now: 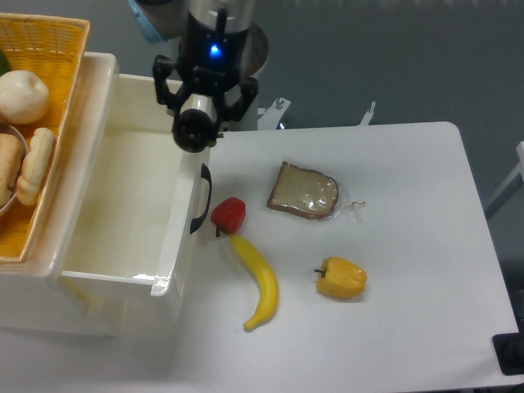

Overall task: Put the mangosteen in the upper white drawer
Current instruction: 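Lower into the white drawer and open the gripper to release the mangosteen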

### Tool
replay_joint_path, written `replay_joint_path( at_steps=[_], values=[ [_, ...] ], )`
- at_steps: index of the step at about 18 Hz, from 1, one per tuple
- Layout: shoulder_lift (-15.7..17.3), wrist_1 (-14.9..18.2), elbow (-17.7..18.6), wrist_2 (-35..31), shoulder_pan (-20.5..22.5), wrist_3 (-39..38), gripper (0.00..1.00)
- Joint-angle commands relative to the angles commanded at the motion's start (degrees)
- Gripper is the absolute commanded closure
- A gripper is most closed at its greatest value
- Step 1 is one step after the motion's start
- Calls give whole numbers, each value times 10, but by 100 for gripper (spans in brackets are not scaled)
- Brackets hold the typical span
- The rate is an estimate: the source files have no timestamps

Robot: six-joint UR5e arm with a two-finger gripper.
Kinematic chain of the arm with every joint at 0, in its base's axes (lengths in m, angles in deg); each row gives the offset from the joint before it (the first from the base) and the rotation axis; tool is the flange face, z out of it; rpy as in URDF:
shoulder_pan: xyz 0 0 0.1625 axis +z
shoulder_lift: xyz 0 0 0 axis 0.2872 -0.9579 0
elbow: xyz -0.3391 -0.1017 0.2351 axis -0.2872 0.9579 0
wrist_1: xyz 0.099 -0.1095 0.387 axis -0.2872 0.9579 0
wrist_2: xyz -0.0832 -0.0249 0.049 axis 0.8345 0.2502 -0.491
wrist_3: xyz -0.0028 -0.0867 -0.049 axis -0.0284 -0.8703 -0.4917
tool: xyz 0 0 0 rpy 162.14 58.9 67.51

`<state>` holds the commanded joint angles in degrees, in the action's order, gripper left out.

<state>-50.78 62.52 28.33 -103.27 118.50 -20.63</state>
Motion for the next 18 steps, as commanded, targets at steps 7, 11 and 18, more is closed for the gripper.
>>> replay_joint_path(
  at_steps=[7,11,18],
  values=[
    [-9,-5,2,-1,-19,8,45],
    [-9,-7,-1,-1,-21,25,5],
    [-12,-9,-7,-24,-19,57,0]
  ],
)
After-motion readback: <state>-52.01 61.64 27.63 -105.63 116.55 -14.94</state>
